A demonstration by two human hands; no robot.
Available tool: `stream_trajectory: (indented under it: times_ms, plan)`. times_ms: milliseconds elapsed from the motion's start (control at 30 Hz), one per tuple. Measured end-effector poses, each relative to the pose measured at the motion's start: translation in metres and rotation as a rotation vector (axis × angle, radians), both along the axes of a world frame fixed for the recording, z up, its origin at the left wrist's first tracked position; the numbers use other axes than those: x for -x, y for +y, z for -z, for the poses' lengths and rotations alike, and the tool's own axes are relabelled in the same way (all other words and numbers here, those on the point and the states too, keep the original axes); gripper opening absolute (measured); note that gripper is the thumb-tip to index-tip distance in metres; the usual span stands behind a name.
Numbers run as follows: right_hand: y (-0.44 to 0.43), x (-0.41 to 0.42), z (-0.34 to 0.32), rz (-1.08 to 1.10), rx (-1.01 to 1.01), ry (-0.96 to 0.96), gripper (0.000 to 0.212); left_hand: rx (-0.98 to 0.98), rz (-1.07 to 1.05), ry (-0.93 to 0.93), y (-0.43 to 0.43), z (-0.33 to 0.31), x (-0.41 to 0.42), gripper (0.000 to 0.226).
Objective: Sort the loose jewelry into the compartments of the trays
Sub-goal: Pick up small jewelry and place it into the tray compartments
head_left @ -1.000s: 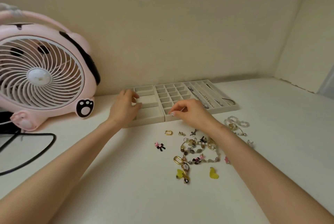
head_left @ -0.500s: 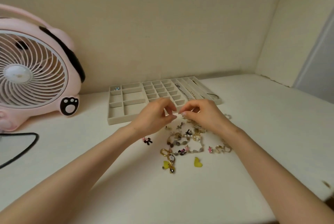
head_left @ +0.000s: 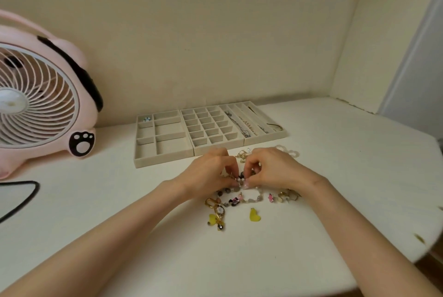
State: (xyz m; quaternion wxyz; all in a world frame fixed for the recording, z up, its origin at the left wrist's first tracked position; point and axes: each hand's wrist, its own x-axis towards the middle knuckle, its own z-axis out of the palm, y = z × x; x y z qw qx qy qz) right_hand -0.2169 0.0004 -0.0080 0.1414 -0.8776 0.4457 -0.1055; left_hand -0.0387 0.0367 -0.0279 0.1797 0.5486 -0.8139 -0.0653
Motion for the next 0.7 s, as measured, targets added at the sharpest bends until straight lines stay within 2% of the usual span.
stream_trajectory:
  times_ms: [133, 233, 300, 367, 433, 567, 633, 700]
  plan:
    - [-0.002, 0.001, 0.000, -0.012, -0.058, -0.119, 0.008, -0.018, -0.011, 0.023, -0.001, 0.000, -0.003, 0.020]
    - [0.001, 0.001, -0.005, -0.025, -0.163, -0.311, 0.007, -0.015, 0.000, -0.015, -0.003, -0.002, -0.007, 0.020]
    - [0.004, -0.001, -0.009, -0.051, -0.259, -0.454, 0.008, 0.005, 0.013, 0.036, -0.004, -0.004, -0.008, 0.022]
    - [0.004, -0.003, -0.012, -0.077, -0.302, -0.547, 0.007, 0.022, 0.020, 0.190, -0.005, -0.010, -0.009, 0.022]
    - [0.003, -0.005, -0.014, -0.101, -0.326, -0.622, 0.007, -0.024, -0.006, 0.410, -0.003, -0.020, -0.009, 0.012]
    - [0.000, -0.009, -0.020, -0.125, -0.358, -0.700, 0.021, -0.210, 0.006, 1.004, -0.001, -0.035, -0.013, 0.007]
    - [-0.002, -0.012, -0.022, -0.119, -0.372, -0.702, 0.021, -0.239, -0.015, 1.146, 0.000, -0.037, -0.016, 0.009]
    - [-0.003, -0.014, -0.021, -0.082, -0.376, -0.691, 0.013, -0.238, -0.046, 1.175, -0.001, -0.035, -0.018, 0.008]
